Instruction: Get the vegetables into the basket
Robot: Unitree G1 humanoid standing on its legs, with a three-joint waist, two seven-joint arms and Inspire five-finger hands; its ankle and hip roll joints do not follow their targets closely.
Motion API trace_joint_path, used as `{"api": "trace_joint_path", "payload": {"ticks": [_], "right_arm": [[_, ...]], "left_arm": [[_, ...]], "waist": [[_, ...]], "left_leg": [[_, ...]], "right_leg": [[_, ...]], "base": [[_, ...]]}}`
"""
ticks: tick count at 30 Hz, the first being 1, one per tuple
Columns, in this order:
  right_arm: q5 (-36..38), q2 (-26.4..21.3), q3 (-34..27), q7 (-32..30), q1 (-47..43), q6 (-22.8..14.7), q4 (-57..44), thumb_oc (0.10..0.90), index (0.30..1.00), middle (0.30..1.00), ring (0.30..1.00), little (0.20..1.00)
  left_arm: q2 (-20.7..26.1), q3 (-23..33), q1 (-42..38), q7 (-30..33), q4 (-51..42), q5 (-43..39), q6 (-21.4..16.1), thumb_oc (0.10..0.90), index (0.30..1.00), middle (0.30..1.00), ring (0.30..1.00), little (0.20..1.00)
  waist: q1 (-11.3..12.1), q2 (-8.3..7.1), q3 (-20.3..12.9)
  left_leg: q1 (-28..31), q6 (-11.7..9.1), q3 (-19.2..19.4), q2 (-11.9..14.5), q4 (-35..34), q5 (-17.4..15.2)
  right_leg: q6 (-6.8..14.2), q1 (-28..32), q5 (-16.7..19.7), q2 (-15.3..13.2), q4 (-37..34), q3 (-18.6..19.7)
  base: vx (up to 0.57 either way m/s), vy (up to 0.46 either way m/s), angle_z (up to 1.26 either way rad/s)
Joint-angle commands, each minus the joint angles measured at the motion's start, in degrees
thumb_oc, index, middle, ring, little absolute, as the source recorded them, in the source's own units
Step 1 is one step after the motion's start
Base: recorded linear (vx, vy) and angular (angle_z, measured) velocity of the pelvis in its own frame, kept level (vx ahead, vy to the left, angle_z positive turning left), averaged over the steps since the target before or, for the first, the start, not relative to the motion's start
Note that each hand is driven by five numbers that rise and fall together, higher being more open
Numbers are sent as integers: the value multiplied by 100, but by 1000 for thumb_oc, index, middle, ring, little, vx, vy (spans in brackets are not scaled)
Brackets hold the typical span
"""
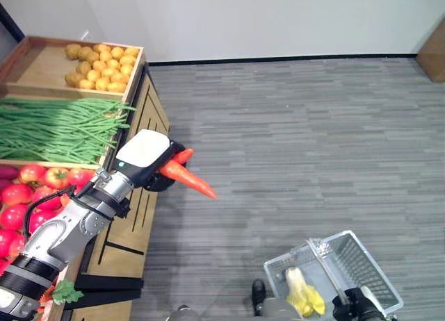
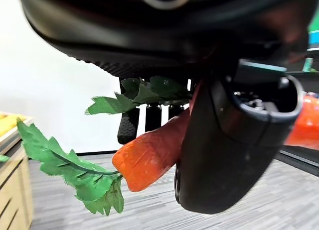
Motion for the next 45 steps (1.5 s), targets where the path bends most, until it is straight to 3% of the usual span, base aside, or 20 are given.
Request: {"api": "trace_joint_path", "payload": {"ticks": [1,2,11,19,27,32,39,45], "right_arm": [[-48,-630,-21,-372,-259,-280,-504,400,300,300,300,300],[-108,-774,6,-412,-319,-315,-648,400,300,300,300,300],[-301,-1241,204,-737,-1147,-270,-625,400,300,300,300,300],[-469,-1625,588,-924,-1833,-342,-1523,400,300,300,300,300],[-625,-1927,1124,-797,-2426,-542,-2784,400,300,300,300,300],[-564,-1876,1524,-791,-3112,-570,-2856,400,300,300,300,300],[-269,-1490,1906,-767,-3899,-603,-3000,400,300,300,300,300],[-73,-1175,1936,-801,-4106,-631,-3285,400,300,300,300,300]], "left_arm": [[23,375,-685,448,-253,-179,-73,400,300,300,300,300],[76,188,-876,442,-326,-151,-147,400,300,300,300,300],[120,-767,-1597,270,-303,-444,-346,400,300,300,300,300],[-133,-1571,-2349,115,-415,-659,-489,400,300,300,300,300],[-245,-2370,-3034,-132,-698,-705,-655,400,300,300,300,300],[-443,-2809,-3329,-276,-561,-776,-698,400,300,300,300,300],[-795,-3663,-3814,-431,39,-247,-721,400,300,300,300,300],[-1255,-3681,-3730,-361,505,7,-568,400,300,300,300,300]], "waist": [[62,-11,-83],[-27,27,-131],[44,-60,-256],[33,-171,-379],[17,-209,-471],[39,-188,-516],[45,-133,-587],[48,-119,-608]], "left_leg": [[-594,172,-423,-237,-160,133],[-496,216,-296,-242,-376,136],[-153,412,82,-488,-769,14],[-49,484,115,-574,-791,-83],[36,436,96,-500,-791,-77],[78,388,102,-430,-791,-50],[120,348,121,-386,-791,-40],[138,352,111,-380,-791,-48]], "right_leg": [[753,206,-121,-235,-119,-345],[802,169,-96,-253,-132,-322],[1015,-2,166,-498,-174,23],[1097,42,229,-611,-226,15],[1073,167,242,-562,-340,-41],[1039,223,226,-503,-373,-67],[1012,304,181,-434,-395,-98],[1001,342,153,-429,-398,-107]], "base": [[39,111,-39],[48,142,-39],[27,145,-27],[16,55,-9],[7,-23,0],[7,-45,-1],[9,-14,0],[0,0,0]]}}
